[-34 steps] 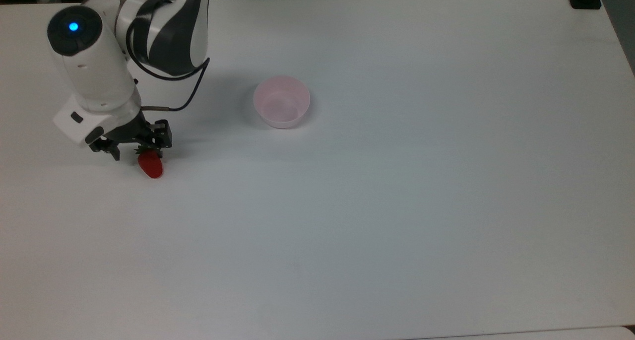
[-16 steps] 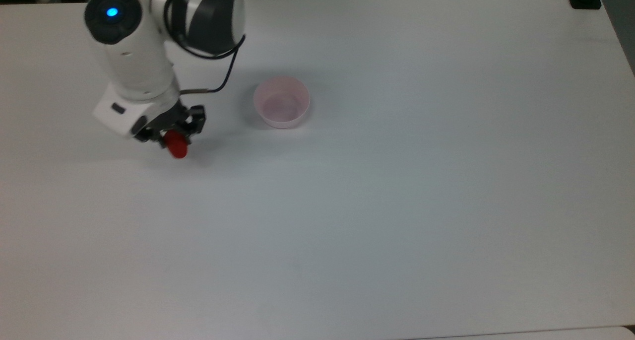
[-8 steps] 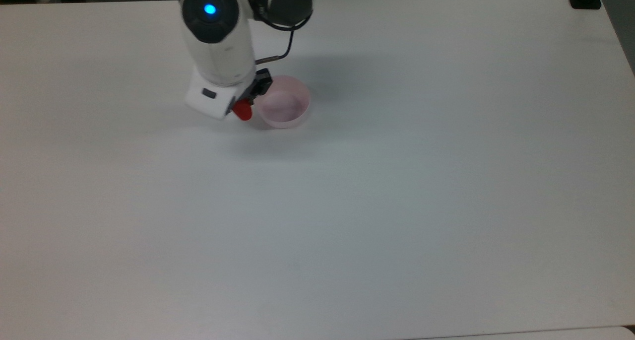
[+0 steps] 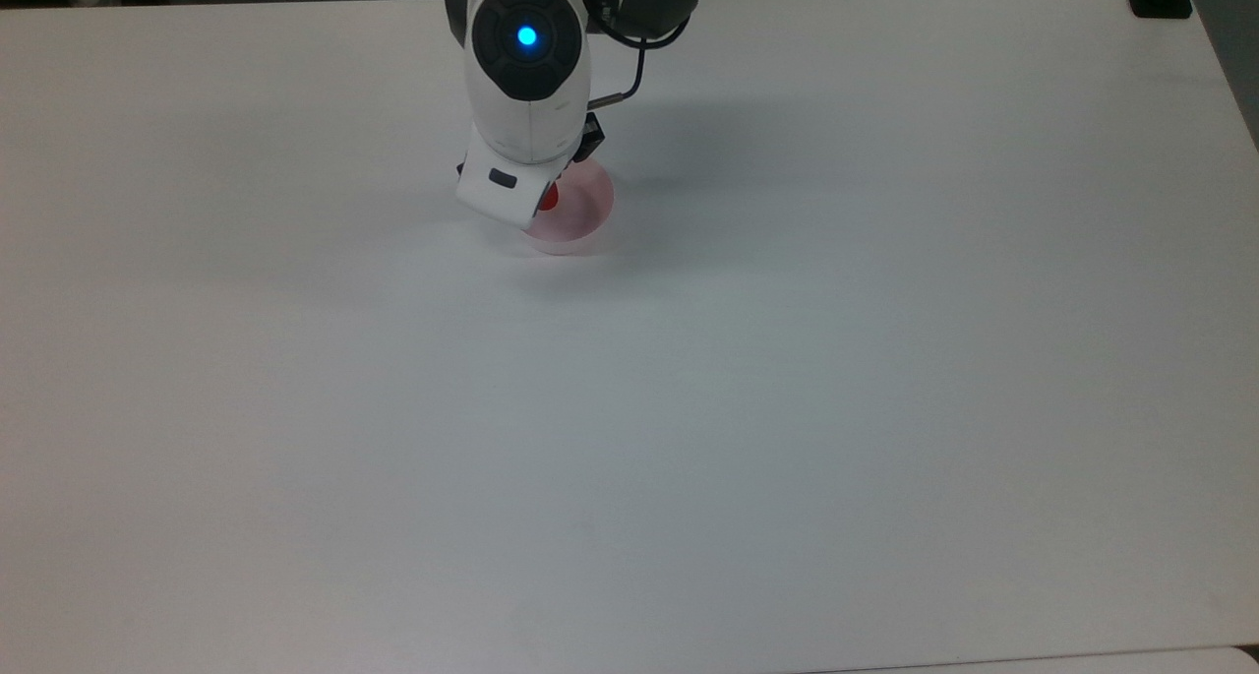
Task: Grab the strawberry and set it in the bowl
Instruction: 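Carry the strawberry over the pink bowl and lower it, then open the gripper to drop the strawberry and raise it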
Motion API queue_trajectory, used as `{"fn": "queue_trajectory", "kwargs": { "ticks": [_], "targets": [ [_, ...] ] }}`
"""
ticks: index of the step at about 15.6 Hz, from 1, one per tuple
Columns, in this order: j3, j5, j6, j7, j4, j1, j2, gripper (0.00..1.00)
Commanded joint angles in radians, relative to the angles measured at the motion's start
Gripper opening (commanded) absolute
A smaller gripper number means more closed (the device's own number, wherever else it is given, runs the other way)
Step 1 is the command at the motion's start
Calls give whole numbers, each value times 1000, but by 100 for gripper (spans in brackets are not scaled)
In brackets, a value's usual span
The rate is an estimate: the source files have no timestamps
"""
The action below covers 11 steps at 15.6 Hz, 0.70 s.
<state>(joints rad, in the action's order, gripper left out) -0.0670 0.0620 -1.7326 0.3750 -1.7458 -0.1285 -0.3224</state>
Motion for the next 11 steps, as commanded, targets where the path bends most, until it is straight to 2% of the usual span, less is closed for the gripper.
{"fn": "queue_trajectory", "kwargs": {
  "ticks": [1,2,3,7,11],
  "targets": [
    [16,18,-1,-31,-43,-8,33,60],
    [16,16,-1,-31,-40,-8,31,75],
    [16,13,4,-31,-34,-8,32,100],
    [16,4,51,-83,31,-8,49,100],
    [16,15,99,-341,144,-8,74,100]
  ]
}}
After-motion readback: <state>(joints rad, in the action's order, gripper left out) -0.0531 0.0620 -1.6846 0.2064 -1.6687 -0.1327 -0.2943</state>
